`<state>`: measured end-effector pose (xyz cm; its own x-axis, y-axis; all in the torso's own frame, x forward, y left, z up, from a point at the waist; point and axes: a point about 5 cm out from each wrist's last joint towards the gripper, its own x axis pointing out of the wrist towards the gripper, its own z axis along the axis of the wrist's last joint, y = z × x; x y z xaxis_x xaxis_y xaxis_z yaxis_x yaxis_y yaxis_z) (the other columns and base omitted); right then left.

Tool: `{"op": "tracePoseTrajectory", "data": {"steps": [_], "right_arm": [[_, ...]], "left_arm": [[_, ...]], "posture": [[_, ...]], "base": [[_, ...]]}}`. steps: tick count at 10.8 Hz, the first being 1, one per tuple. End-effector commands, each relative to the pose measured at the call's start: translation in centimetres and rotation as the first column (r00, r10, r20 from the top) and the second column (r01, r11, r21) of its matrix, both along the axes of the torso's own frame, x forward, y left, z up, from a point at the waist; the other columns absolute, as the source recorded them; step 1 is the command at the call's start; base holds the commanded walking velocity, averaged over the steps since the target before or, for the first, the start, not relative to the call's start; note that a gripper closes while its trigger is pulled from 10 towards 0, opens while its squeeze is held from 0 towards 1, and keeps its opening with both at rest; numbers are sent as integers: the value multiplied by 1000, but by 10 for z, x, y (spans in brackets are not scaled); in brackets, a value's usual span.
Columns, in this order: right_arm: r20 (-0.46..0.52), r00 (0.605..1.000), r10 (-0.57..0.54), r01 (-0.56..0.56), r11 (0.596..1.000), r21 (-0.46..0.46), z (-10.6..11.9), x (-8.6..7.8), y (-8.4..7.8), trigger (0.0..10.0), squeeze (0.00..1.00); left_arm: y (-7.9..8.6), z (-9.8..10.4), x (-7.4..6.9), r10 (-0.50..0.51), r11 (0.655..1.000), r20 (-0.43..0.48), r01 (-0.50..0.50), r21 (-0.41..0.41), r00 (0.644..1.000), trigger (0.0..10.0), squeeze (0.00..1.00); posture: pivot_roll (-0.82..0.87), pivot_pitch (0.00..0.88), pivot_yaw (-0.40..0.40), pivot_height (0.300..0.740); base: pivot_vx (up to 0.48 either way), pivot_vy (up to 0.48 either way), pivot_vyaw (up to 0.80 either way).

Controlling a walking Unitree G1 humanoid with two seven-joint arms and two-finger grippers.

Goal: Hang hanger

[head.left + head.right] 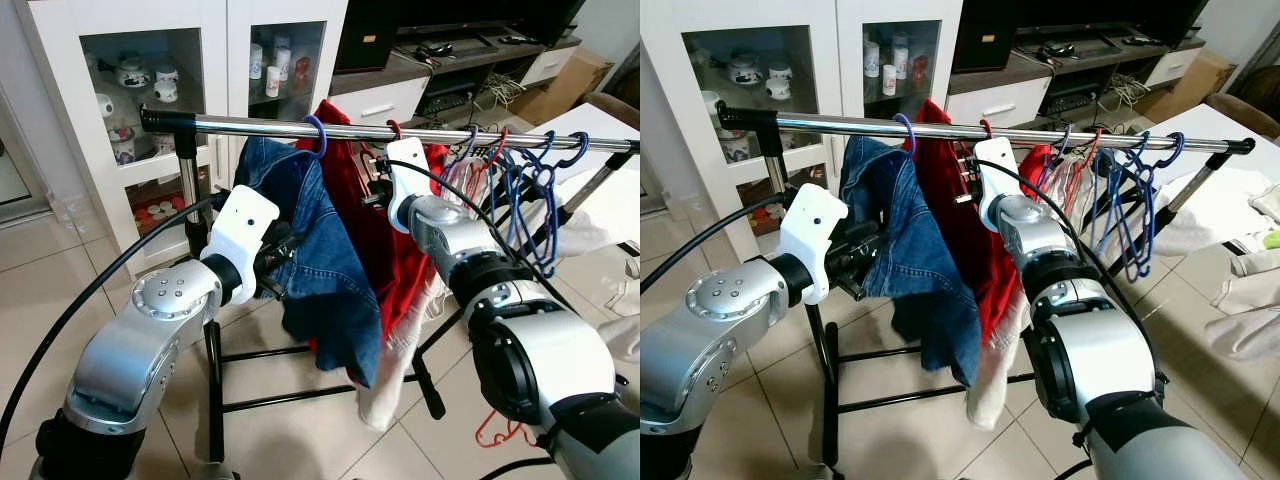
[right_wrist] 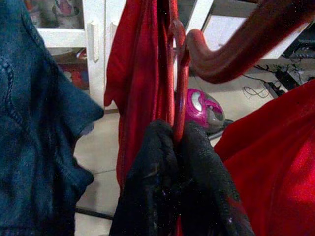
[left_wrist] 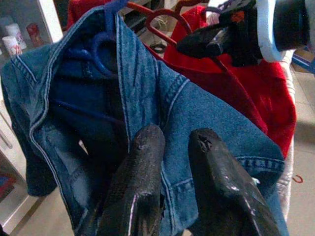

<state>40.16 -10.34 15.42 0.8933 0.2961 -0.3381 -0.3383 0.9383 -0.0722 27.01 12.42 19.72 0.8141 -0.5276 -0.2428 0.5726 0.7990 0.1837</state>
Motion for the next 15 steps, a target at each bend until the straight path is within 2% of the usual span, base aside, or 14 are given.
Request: {"op": "tracePoseTrajectory", "data": {"steps": [1,2,4,5,7,9,11,12,13,14,15], "right_arm": [[-236,972,-20,16,1000,-19,-59,-25,-9,10000,90],[-183,983,-6,7,1000,6,-49,-20,-10,10000,1000],[-132,991,-11,19,998,61,-38,-15,-11,10000,1000],[-75,997,0,8,994,107,-26,-11,-15,10000,1000],[19,998,54,-56,990,133,-9,-13,-20,10000,1000],[107,992,70,-84,988,132,10,-31,-33,10000,1000],[209,975,74,-106,983,147,33,-55,-44,10000,1000],[229,970,86,-123,980,155,38,-62,-46,10000,1000],[282,954,105,-154,975,160,51,-87,-52,10000,133],[293,950,110,-162,974,158,52,-107,-54,10000,0],[295,950,103,-154,976,156,52,-123,-54,10000,0]], "left_arm": [[-7,6,1,-39,999,28,39,-13,999,10000,0],[-8,7,2,-48,999,33,49,-12,998,10000,0],[-7,9,4,-51,999,39,52,-12,998,10000,0],[-7,11,6,-56,998,56,57,-17,997,10000,0],[-4,12,6,-55,998,73,57,-28,996,10000,0],[2,6,1,-38,998,62,41,-39,997,10000,0],[9,2,0,55,996,84,-49,-74,995,10000,0],[10,-1,-2,70,994,71,-63,-91,995,10000,0],[17,-10,-6,132,986,62,-125,-107,989,10000,0],[20,-12,-9,150,983,94,-138,-122,984,10000,0],[23,-16,-14,170,978,94,-157,-134,981,10000,0]], "posture": [[172,139,-144,740],[170,134,-137,740],[166,123,-123,740],[162,112,-110,740],[152,90,-87,740],[131,66,-57,740],[121,45,-44,740],[121,37,-43,740],[114,26,-40,740],[110,21,-40,740],[104,12,-46,740]], "base": [[0,0,0],[0,0,0],[0,0,0],[0,0,0],[0,0,0],[0,0,0],[0,0,0],[0,0,0],[0,0,0],[0,0,0],[0,0,0]]}}
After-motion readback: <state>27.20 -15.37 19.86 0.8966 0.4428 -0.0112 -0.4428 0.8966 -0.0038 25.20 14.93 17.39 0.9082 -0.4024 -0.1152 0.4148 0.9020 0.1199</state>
